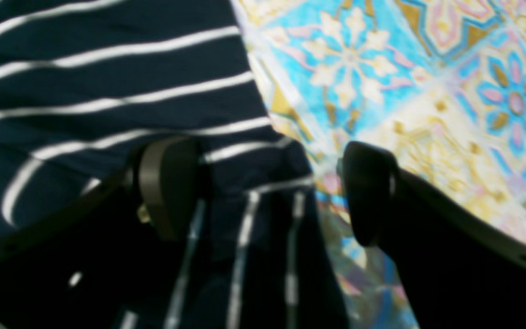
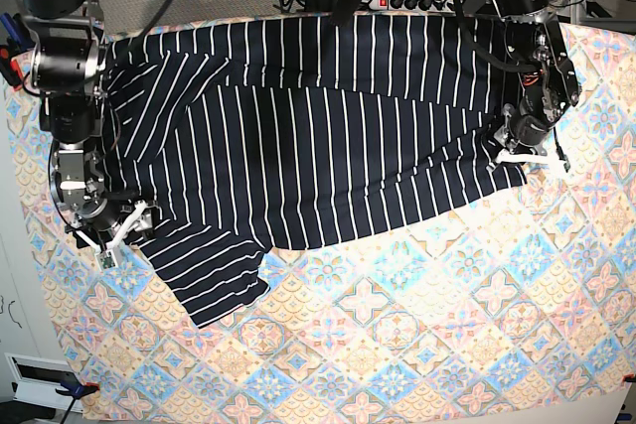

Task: Fold the T-shirt properly
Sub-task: 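Lift the side edges with both grippers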

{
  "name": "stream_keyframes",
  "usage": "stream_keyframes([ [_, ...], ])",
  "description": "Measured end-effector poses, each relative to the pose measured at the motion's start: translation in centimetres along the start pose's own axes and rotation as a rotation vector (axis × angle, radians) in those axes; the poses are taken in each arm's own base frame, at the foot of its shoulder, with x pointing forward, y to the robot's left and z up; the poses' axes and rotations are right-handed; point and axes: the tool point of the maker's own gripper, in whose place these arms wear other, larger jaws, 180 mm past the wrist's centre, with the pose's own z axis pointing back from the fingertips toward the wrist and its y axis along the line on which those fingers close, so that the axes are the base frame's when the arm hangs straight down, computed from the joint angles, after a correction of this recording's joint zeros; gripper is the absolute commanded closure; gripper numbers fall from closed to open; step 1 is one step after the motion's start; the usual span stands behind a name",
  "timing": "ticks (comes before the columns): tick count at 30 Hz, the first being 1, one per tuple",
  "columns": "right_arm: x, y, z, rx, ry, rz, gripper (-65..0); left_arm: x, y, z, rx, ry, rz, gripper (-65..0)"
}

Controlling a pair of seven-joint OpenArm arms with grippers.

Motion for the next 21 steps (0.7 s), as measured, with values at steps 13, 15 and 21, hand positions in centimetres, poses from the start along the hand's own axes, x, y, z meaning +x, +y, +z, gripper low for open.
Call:
stream_keyframes([
  [13, -1.9, 0.9, -0.1, 0.03, 0.035, -0.04, -39.6, -0.5, 0.5, 0.1, 0.01, 0.009, 0.0, 0.0],
  [15, -1.9, 1.4, -0.1, 0.058, 0.035, -0.04, -31.0, -0.5, 0.5, 0.1, 0.009, 0.009, 0.0, 0.0],
  [21, -1.9, 2.0, -0.1, 0.089, 0.035, -0.041, -4.9, -0.5, 0.5, 0.1, 0.009, 0.01, 0.0, 0.0],
])
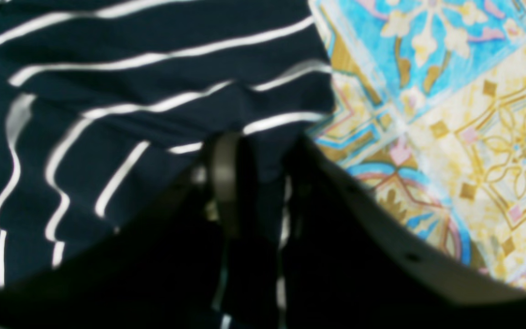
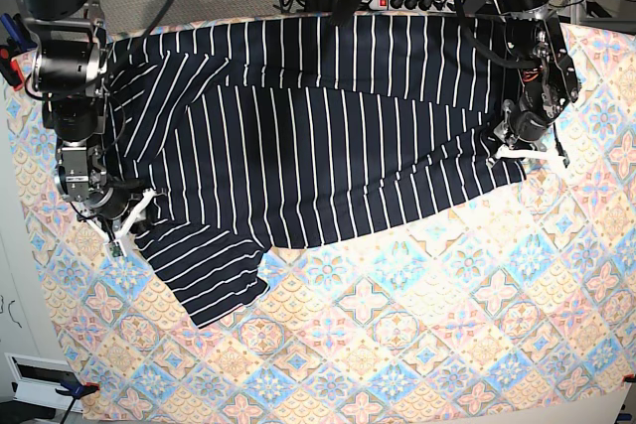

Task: Fold the T-shirt properly
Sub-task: 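Lift the side edges with both grippers, then fold the hem up toward the collar with both grippers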

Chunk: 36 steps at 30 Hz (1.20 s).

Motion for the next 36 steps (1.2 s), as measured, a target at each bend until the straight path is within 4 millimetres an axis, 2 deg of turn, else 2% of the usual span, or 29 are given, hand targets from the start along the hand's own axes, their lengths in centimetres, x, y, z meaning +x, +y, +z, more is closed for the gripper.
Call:
stream_keyframes([
  [2, 0.1, 0.0, 0.0, -0.001, -0.002, 0.001, 0.0, 0.0, 0.0, 0.0, 0.0, 0.0, 0.0, 0.0],
  [4, 0.6, 0.0, 0.1, -0.004, -0.002, 0.025, 0.0, 0.0, 0.0, 0.0, 0.0, 0.0, 0.0, 0.0],
  [6, 2.1, -0.1, 0.2, -0.008, -0.04, 0.054, 0.0, 0.0, 0.0, 0.0, 0.001, 0.0, 0.0, 0.0],
  [8, 3.6, -0.4, 0.8, -0.022, -0.101, 0.055, 0.0, 0.0, 0.0, 0.0, -0.001, -0.003, 0.002, 0.0],
  [10, 4.2, -1.0, 1.6, -0.047, -0.145, 0.039, 0.0, 0.1, 0.0, 0.0, -0.002, -0.004, 0.002, 0.0],
  [15, 1.0, -2.3, 4.0, -0.108, -0.047, 0.065, 0.0, 0.2, 0.0, 0.1, -0.007, 0.0, -0.002, 0.0],
  [19, 1.3, -1.7, 5.7, -0.121, -0.067, 0.133, 0.0, 1.1, 0.9, 0.4, 0.009, -0.02, 0.007, 0.0],
  [22, 0.9, -0.4, 6.9, -0.115, -0.082, 0.181, 0.0, 1.7, 1.2, 0.7, 0.021, -0.039, 0.015, 0.0],
  [26, -1.5, 0.9, 8.5, -0.111, -0.04, 0.238, 0.0, 2.7, 1.0, 2.1, 0.009, -0.081, -0.011, 0.0],
  [29, -2.0, 1.5, 9.7, -0.116, -0.029, 0.273, 0.0, 3.3, 0.7, 3.4, 0.0, -0.11, -0.044, 0.0],
  [31, -1.5, 1.5, 10.8, -0.127, -0.06, 0.277, 0.0, 3.4, 0.5, 4.3, -0.002, -0.124, -0.071, 0.0],
  [33, -1.4, 0.7, 12.2, -0.161, -0.079, 0.265, 0.0, 3.2, 0.7, 5.1, 0.001, -0.13, -0.088, 0.0],
  [36, -2.9, 0.3, 13.5, -0.182, -0.049, 0.278, 0.0, 2.6, 1.0, 6.1, 0.006, -0.126, -0.111, 0.0],
])
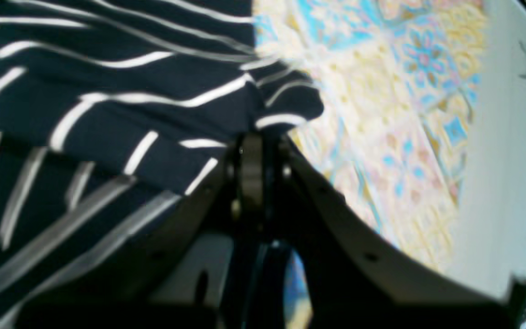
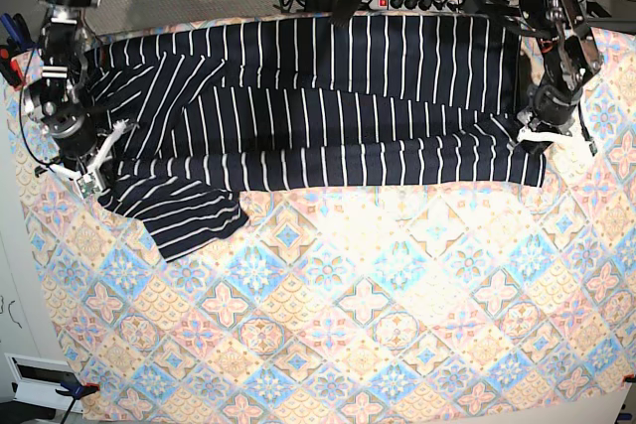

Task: Fold the T-shirt properly
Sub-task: 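Fold the hem up toward the collar with both grippers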

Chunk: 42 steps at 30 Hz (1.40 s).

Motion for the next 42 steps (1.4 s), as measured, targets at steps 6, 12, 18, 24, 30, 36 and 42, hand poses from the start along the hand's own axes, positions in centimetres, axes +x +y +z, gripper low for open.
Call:
stream_keyframes([
  [6, -2.0, 0.9, 1.7, 0.008, 0.035, 0.008, 0.0, -0.7, 0.2, 1.6, 0.003, 0.005, -0.036, 0.0],
  [12, -3.6, 2.2, 3.3, 0.032, 0.069, 0.033, 0.0, -4.0, 1.5, 2.9, 0.012, 0.075, 0.007, 0.0],
  [18, -4.1, 2.6, 3.9, 0.039, 0.079, 0.041, 0.0, -6.2, 2.6, 4.0, 0.018, 0.146, 0.043, 0.0],
  [24, -4.1, 2.9, 3.8, 0.045, 0.079, 0.043, 0.0, -7.3, 2.9, 3.7, 0.024, 0.186, 0.058, 0.0],
  [30, -4.6, 3.1, 4.0, 0.05, 0.092, 0.04, 0.0, -10.1, 5.2, 2.8, 0.075, 0.265, 0.118, 0.0],
  [36, -7.0, 3.1, 4.3, 0.05, 0.22, 0.043, -3.7, -10.2, 5.8, 1.9, 0.085, 0.271, 0.096, 0.0],
  [42, -6.1, 1.7, 3.8, 0.013, 0.221, 0.041, -13.9, -9.3, 5.9, 0.7, 0.104, 0.248, 0.065, 0.0],
])
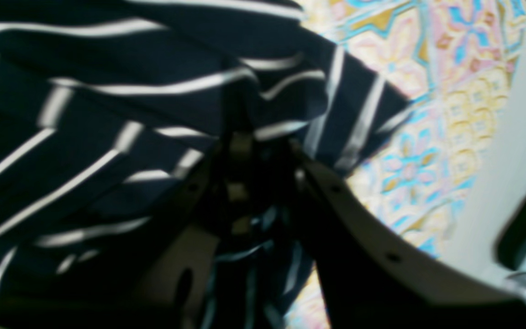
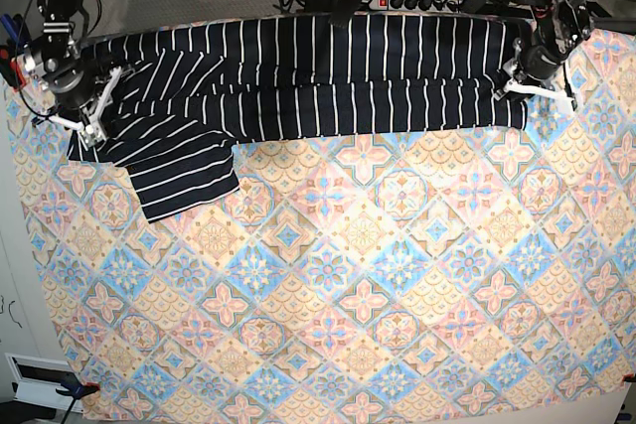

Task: Fold the T-shirt properly
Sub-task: 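Fold the hem up toward the collar with both grippers, then pull the folded shirt edge toward the robot with the right gripper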

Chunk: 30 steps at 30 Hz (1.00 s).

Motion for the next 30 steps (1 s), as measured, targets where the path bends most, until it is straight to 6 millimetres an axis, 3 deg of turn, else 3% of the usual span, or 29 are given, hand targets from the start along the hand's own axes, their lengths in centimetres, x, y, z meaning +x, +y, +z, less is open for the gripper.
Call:
stream_keyframes([
  [7, 0.5, -3.3, 1.4, -0.096, -0.018, -0.023, -15.0, 0.1, 0.0, 0.0, 0.002, -0.004, -0.003, 0.0],
  [11, 5.2, -3.7, 1.4, -0.084, -0.18, -0.072, -15.1, 0.0, -0.1, 0.0, 0.0, -0.004, -0.001, 0.0],
  [14, 7.6, -4.2, 0.7, -0.091, -0.214, -0.058, -15.2, 0.1, -0.1, -0.1, 0.0, -0.005, -0.001, 0.0],
  [18, 10.4, -1.1, -1.2, 0.006, -0.25, -0.013, -17.7, 0.1, 0.0, -0.1, 0.003, -0.007, -0.005, 0.0],
  [20, 10.4, 0.5, -2.7, 0.066, -0.209, -0.017, -22.3, 0.1, -0.1, -0.1, 0.001, -0.007, -0.004, 0.0],
  [23, 9.5, 0.5, -4.6, 0.078, -0.132, -0.032, -28.4, 0.1, -0.1, -0.1, 0.001, -0.007, -0.004, 0.0],
  [26, 8.8, 0.1, -5.9, 0.084, -0.107, -0.052, -29.1, 0.1, 0.0, -0.1, 0.002, -0.009, -0.003, 0.0],
  [30, 8.8, 1.2, -7.7, 0.136, -0.099, -0.079, -29.1, 0.1, -0.1, -0.1, 0.002, -0.009, -0.003, 0.0],
])
